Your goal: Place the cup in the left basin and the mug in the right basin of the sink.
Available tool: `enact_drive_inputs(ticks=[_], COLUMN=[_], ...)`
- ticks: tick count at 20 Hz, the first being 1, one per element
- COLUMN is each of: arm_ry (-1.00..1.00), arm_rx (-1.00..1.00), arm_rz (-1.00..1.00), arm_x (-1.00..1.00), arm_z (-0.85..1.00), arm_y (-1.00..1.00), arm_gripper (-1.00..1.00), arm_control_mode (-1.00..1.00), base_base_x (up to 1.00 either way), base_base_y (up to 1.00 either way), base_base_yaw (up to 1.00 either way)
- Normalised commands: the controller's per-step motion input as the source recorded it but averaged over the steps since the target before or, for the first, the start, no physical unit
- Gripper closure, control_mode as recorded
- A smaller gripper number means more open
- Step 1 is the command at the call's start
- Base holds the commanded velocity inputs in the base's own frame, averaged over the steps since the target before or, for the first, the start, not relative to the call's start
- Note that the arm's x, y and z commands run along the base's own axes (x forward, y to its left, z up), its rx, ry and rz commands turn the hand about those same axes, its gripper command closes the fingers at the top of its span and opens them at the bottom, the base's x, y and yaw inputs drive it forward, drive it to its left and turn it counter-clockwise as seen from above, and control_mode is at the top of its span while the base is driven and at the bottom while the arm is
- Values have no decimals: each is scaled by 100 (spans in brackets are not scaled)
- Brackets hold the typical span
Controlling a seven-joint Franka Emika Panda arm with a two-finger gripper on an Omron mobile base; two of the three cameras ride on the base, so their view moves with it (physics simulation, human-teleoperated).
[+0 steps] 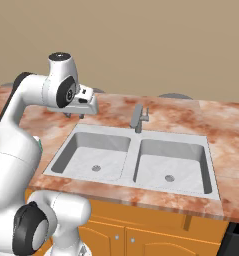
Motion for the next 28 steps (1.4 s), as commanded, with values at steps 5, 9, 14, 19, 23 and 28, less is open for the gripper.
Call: enact_drive_inputs(ticks=[5,9,14,19,23,28], arm_ry=[-7,-12,-13,-5,0,1], arm_rx=[0,0,0,0,0,-1], arm_rz=[0,0,0,-2,-8,-12], arm_x=[-12,-20,-15,-14,-11,-11], arm_z=[-1,0,0,2,4,8], arm_y=[2,16,26,26,27,31], arm_gripper=[-100,-100,-100,-100,-100,-100], arm_control_mode=[-100,-100,-100,-100,-100,-100], base_base_x=[0,0,0,0,0,0], base_base_y=[0,0,0,0,0,0], base_base_yaw=[0,0,0,0,0,0])
